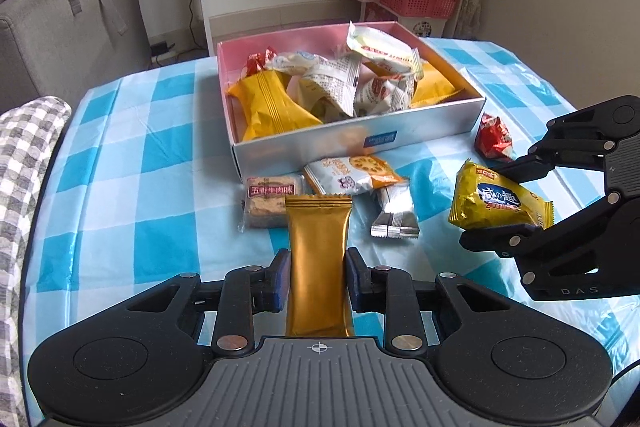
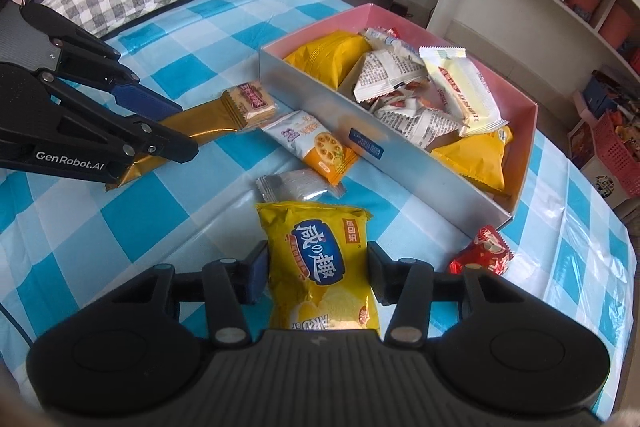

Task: Organize snacks
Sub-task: 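Lift the gold stick pack and yellow chip pack toward the box with both grippers, then lower both packs into the pink box and open both grippers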

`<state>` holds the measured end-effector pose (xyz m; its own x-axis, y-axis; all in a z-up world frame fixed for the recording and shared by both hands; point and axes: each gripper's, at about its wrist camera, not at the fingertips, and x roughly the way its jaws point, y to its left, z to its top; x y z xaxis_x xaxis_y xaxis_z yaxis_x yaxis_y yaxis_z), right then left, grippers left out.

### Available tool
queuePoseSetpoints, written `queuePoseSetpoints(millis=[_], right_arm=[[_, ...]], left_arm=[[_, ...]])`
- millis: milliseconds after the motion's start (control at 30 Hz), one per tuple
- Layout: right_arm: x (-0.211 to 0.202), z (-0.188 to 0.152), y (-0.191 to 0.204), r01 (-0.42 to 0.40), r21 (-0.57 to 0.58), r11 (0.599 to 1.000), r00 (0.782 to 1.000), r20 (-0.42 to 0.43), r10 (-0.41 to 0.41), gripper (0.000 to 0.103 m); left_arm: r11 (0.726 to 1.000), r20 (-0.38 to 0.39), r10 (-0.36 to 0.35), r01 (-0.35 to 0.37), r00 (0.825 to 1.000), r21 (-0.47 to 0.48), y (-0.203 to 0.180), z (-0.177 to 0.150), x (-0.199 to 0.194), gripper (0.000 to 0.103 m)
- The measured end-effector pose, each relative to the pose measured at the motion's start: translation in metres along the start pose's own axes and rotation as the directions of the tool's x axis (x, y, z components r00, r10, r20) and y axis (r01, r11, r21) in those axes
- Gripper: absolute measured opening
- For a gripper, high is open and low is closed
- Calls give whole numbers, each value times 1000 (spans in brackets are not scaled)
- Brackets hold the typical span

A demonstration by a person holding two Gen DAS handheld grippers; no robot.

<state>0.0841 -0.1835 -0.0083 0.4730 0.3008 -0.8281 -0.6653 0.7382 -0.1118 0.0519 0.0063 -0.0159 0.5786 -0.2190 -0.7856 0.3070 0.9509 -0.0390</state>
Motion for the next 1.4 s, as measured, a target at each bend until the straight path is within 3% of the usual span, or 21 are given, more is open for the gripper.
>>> queuePoseSetpoints(millis=[267,633,1000,1400], right_arm=[[-16,26,-34,58,70,996,995,72,-63,46],[0,70,-94,115,157,981,986,99,-131,46],[43,100,-140,126,256,958,988,55,-145,46],[73,108,-158,153,272,950,987,-2,-158,46]], left_arm=[[1000,59,19,-19,998,-10,5,36,-3,26],[999,126,47,-45,991,-26,23,111,21,26],[999,102,32,-33,994,5,23,168,84,26],[999,49,33,-34,998,21,17,184,127,26]])
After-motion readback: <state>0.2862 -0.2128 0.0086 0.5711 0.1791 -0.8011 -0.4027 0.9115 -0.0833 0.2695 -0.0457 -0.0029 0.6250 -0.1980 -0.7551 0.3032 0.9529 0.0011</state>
